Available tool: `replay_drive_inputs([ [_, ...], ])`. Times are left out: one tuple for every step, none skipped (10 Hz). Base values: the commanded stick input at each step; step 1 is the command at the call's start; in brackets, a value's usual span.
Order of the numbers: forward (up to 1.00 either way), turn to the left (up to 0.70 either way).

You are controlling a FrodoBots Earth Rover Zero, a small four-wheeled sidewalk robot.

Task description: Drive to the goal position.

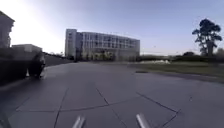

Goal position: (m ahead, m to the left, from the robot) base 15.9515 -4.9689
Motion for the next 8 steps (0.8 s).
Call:
replay_drive_inputs([
  [0.45,0.00],
  [0.45,0.00],
  [0.47,0.00],
  [0.58,0.00],
  [0.60,0.00],
  [0.60,0.00],
  [0.60,0.00],
  [0.60,0.00],
])
